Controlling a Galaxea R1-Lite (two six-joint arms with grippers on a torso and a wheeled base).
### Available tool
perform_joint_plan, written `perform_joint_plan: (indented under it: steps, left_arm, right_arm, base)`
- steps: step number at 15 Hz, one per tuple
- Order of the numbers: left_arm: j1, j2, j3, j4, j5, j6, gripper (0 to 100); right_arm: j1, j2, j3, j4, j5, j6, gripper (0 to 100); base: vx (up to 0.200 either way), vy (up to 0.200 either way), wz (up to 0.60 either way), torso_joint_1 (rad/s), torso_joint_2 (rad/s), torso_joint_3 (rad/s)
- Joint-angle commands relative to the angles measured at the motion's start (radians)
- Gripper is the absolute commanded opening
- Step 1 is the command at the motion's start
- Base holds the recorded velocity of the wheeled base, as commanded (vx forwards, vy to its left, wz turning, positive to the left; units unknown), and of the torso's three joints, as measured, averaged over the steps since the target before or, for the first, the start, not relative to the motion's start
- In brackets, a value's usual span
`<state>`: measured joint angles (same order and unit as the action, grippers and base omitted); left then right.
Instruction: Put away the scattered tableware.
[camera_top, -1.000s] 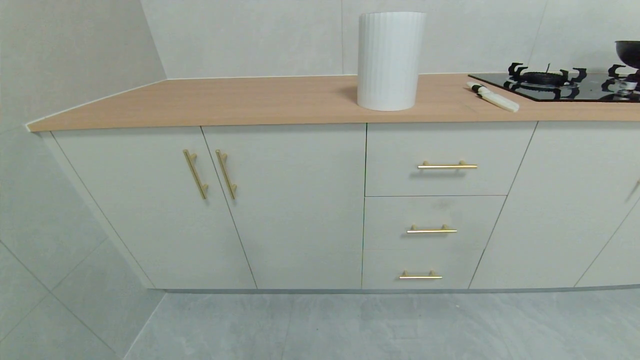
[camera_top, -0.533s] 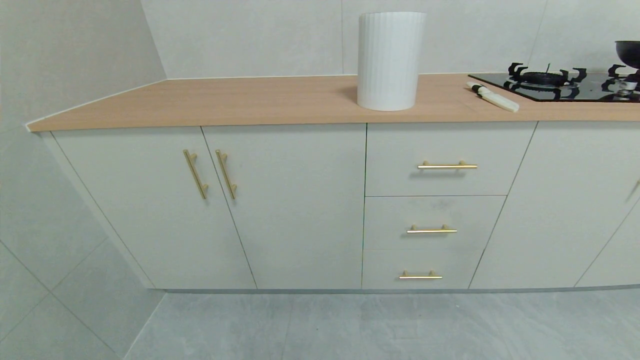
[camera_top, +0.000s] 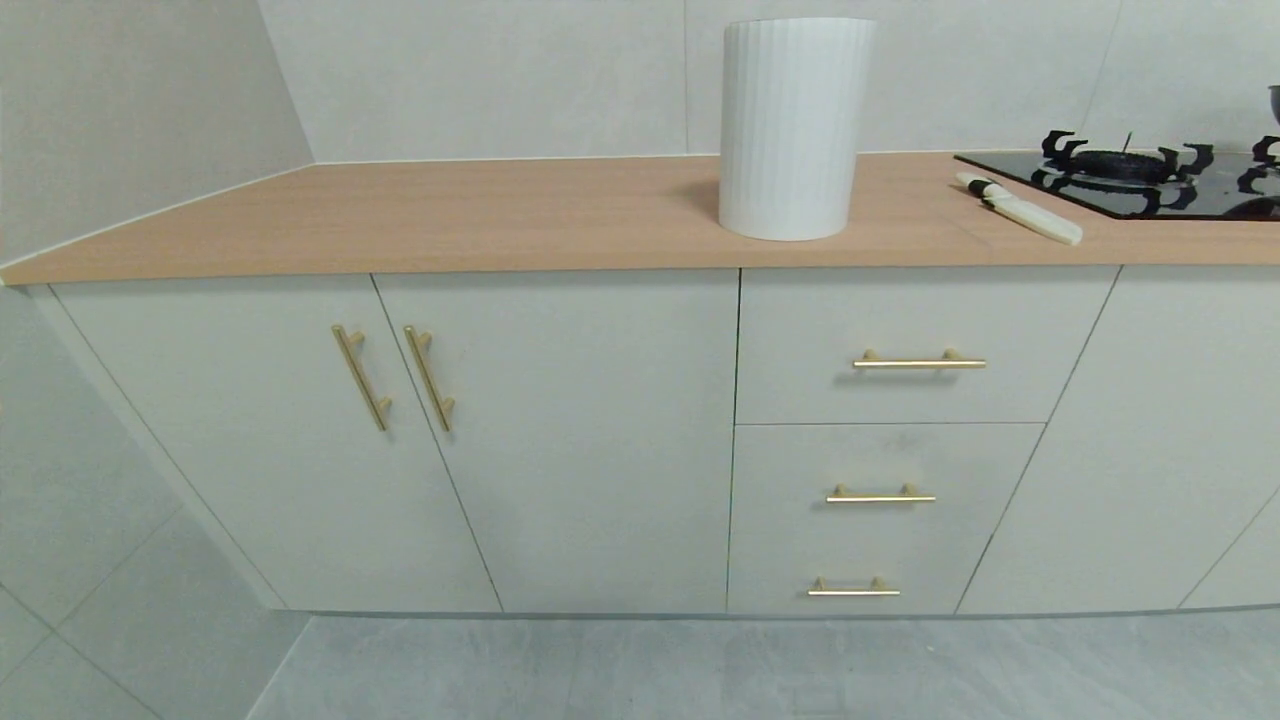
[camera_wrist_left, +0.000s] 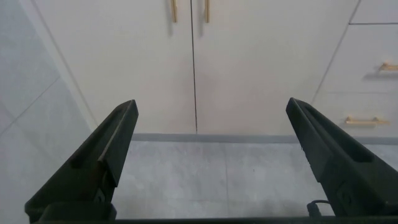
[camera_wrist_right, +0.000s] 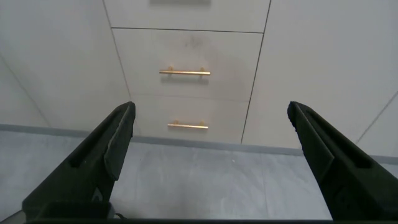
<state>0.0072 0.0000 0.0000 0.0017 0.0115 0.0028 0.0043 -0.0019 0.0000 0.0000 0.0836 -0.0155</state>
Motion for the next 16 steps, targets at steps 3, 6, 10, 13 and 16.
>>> perform_joint_plan:
  steps: [3, 6, 10, 13, 16]
  left_arm:
    - [0.000, 0.002, 0.000, 0.000, 0.001, 0.000, 100]
    - [0.000, 0.002, 0.000, 0.000, 0.001, 0.000, 100]
    - [0.000, 0.002, 0.000, 0.000, 0.001, 0.000, 100]
    - [0.000, 0.002, 0.000, 0.000, 0.001, 0.000, 100]
    - [0.000, 0.002, 0.000, 0.000, 0.001, 0.000, 100]
  right_arm:
    - [0.000, 0.002, 0.000, 0.000, -0.001, 0.002, 100]
    - [0.000, 0.002, 0.000, 0.000, -0.001, 0.002, 100]
    - [0.000, 0.002, 0.000, 0.000, -0.001, 0.002, 100]
    - [0.000, 0.002, 0.000, 0.000, -0.001, 0.002, 100]
    - [0.000, 0.002, 0.000, 0.000, -0.001, 0.002, 100]
  base:
    - [0.200, 0.000, 0.00, 0.002, 0.00, 0.007]
    - [0.200, 0.000, 0.00, 0.002, 0.00, 0.004]
    - [0.200, 0.000, 0.00, 0.001, 0.00, 0.007]
    - [0.200, 0.000, 0.00, 0.004, 0.00, -0.001]
    - [0.133, 0.000, 0.00, 0.003, 0.00, 0.000]
